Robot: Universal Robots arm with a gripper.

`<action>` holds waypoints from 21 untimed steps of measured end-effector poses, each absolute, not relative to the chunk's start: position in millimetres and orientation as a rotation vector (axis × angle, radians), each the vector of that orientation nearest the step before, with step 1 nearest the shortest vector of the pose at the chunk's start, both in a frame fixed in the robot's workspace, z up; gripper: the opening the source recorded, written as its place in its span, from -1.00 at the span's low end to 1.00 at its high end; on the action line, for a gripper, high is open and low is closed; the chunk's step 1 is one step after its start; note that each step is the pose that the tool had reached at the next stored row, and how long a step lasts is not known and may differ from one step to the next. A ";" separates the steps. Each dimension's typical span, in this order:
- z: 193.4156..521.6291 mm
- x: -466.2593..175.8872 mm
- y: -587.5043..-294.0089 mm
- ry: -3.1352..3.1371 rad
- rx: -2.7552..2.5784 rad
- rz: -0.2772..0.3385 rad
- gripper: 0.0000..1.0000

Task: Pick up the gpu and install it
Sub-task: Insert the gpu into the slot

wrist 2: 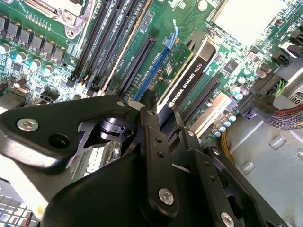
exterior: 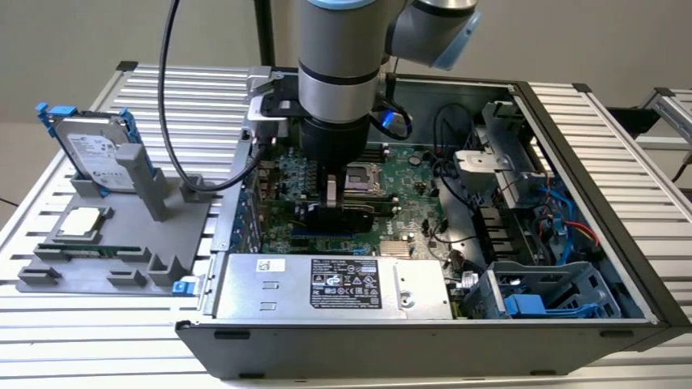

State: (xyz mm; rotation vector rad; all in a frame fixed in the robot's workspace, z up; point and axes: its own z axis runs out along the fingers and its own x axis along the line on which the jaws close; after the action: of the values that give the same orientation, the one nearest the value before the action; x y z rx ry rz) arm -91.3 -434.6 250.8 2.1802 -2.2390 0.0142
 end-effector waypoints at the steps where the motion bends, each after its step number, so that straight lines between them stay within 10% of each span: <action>1: 250.6 -91.3 -434.6 -2.239 2.180 0.014 -1.00; 21: 239.8 -91.5 -438.4 -2.239 2.180 0.013 -1.00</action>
State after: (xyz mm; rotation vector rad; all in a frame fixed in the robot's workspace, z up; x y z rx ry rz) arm -91.5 -438.4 239.8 2.1798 -2.2391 0.0134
